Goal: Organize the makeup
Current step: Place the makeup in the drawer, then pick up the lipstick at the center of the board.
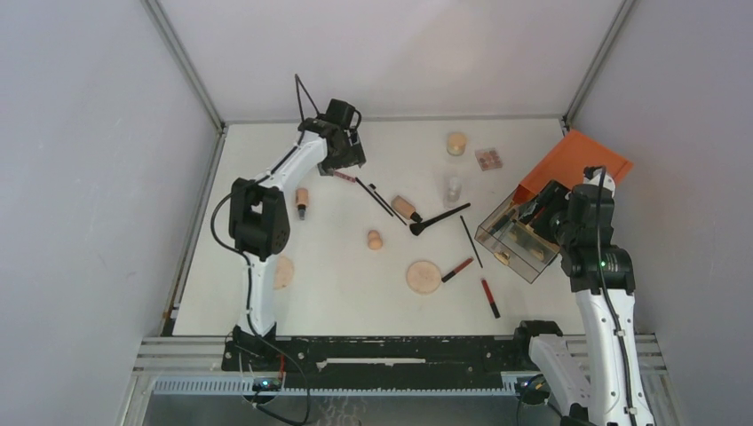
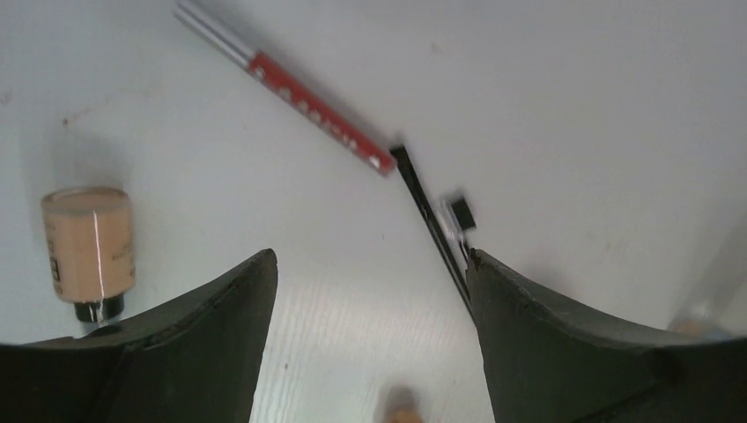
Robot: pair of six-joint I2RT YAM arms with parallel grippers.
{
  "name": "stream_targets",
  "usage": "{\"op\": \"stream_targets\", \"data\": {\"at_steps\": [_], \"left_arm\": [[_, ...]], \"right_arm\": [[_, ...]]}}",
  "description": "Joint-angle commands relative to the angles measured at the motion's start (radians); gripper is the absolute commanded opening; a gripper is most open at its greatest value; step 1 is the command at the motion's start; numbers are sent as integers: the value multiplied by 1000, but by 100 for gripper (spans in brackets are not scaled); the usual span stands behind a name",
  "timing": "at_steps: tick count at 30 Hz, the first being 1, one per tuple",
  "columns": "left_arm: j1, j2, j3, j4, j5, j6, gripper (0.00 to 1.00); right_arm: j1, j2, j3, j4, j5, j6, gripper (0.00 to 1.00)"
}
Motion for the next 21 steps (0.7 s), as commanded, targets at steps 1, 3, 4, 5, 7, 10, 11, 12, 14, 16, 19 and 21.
{"op": "stream_targets", "data": {"at_steps": [1, 3, 4, 5, 7, 10, 11, 12, 14, 16, 19, 21], "left_arm": [[56, 97, 168, -31, -87, -141, 82], [75, 157, 272, -54, -104, -166, 82], [82, 190, 322, -74, -110, -176, 82], [88, 223, 369, -89, -110, -185, 82], [97, 274, 429, -102, -108, -198, 81], [109, 303, 441, -79, -86, -226, 80], [112, 313, 442, -73, -72, -234, 79], [115, 326, 446, -70, -58, -243, 77], [119, 346, 448, -77, -35, -258, 76], [120, 363, 446, -94, -21, -269, 74], [119, 381, 437, -109, -4, -280, 70], [120, 381, 422, -115, -2, -287, 68]], "right_arm": [[-1, -24, 45, 46, 7, -25, 68], [-2, -25, 45, 56, -3, -27, 68], [-2, -23, 44, 59, -9, -27, 68], [-1, -21, 45, 60, -14, -25, 68], [-1, -15, 47, 64, -22, -23, 68], [-1, -6, 48, 72, -40, -16, 68], [-2, -3, 49, 73, -44, -13, 68], [-2, -1, 51, 76, -51, -9, 68], [-2, 4, 53, 80, -62, -4, 68], [-2, 5, 53, 81, -64, 0, 68], [-1, 9, 54, 82, -66, 3, 68], [0, 10, 53, 84, -69, 5, 68]]}}
